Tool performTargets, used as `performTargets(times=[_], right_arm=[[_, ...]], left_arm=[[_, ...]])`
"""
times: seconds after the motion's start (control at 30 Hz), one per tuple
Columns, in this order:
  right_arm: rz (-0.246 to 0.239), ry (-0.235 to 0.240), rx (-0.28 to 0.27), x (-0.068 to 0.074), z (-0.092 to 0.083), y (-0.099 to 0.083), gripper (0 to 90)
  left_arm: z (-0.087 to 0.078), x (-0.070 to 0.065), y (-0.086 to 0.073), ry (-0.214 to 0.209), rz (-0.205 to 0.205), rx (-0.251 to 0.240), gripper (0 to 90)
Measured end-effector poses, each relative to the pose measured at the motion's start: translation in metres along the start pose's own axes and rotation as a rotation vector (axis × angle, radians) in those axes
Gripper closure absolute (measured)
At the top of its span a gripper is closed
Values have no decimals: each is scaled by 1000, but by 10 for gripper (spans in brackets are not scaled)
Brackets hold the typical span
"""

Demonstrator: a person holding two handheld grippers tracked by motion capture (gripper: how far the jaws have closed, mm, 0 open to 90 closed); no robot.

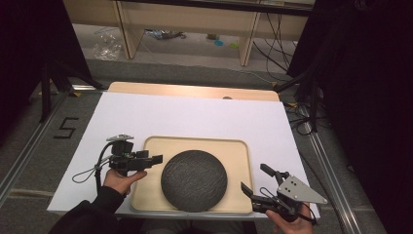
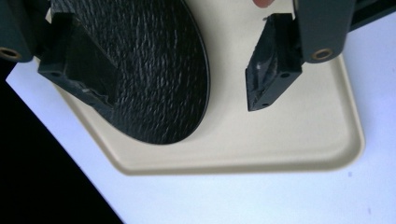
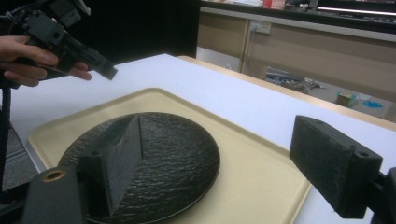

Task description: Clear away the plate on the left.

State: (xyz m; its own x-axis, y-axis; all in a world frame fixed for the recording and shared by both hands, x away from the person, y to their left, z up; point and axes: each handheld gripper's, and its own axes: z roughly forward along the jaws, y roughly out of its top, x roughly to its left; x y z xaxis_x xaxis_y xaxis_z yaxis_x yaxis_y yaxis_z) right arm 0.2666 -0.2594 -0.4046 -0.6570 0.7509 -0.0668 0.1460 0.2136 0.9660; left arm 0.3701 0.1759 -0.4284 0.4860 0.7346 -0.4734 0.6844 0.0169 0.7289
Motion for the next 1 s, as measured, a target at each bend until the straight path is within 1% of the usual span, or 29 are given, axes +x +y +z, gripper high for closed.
performTargets(times=[0.03, 0.07, 0.1, 0.13, 0.17, 0.2, 0.23, 0.27, 0.3, 0.33, 0.4, 0.47, 0.5, 0.57, 0.67, 0.7, 0.73, 0.77, 0.8, 0.83, 0.9, 0.97, 1.0], right_arm=[[0, -1, 0, 0, 0, 0, 187], [0, -1, 0, 0, 0, 0, 187], [0, 0, 0, 0, 0, 0, 186], [0, -1, -2, 0, 0, 0, 187], [0, 0, -4, 0, 0, 0, 186], [0, 0, -4, 0, 0, 0, 186], [0, 0, -4, 0, 0, 0, 186], [0, 6, -16, 0, 1, -1, 186], [0, 6, -16, 0, 1, -1, 186], [0, 5, -14, 0, 1, 0, 187], [1, 2, -7, 0, 1, 0, 187], [0, 7, -14, 0, 1, 0, 187], [0, 1, -3, 0, 0, 0, 187], [2, -2, -6, 1, 1, -1, 187], [1, 8, -15, 1, 1, -1, 187], [-1, 10, -5, 0, 1, 0, 187], [-1, 10, -6, 0, 1, 0, 187], [6, 12, -1, 1, 1, 0, 187], [6, 10, -9, 1, 1, -1, 186], [5, 13, -3, 1, 1, 0, 187], [5, 13, -2, 1, 1, 0, 187], [4, 14, -2, 1, 1, 0, 187], [3, 13, -2, 1, 1, 0, 187]], left_arm=[[-2, -1, 0, -9, 13, -12, 246], [-2, -1, 0, -9, 13, -12, 242], [-6, -4, 1, -29, 25, -38, 238], [-8, -5, 1, -32, 43, -52, 235], [-9, -7, 1, -33, 52, -56, 228], [-9, -7, 1, -33, 52, -56, 222], [-11, -8, 1, -40, 65, -71, 220], [-13, -11, 0, -40, 91, -77, 216], [-13, -11, 0, -40, 91, -77, 210], [-16, -13, 0, -39, 110, -84, 210], [-17, -14, -1, -37, 116, -85, 212], [-19, -16, -2, -40, 133, -87, 212], [-20, -17, -2, -30, 143, -86, 212], [-21, -18, -3, -26, 147, -92, 212], [-24, -20, -4, -19, 172, -98, 210], [-25, -21, -5, -13, 170, -101, 210], [-25, -21, -5, -13, 170, -101, 210], [-27, -22, -6, -17, 199, -105, 210], [-28, -23, -6, -18, 198, -110, 206], [-29, -23, -6, -23, 215, -114, 205], [-30, -26, -8, -15, 206, -124, 205], [-33, -27, -8, -12, 244, -141, 205], [-34, -28, -9, -8, 248, -147, 206]])
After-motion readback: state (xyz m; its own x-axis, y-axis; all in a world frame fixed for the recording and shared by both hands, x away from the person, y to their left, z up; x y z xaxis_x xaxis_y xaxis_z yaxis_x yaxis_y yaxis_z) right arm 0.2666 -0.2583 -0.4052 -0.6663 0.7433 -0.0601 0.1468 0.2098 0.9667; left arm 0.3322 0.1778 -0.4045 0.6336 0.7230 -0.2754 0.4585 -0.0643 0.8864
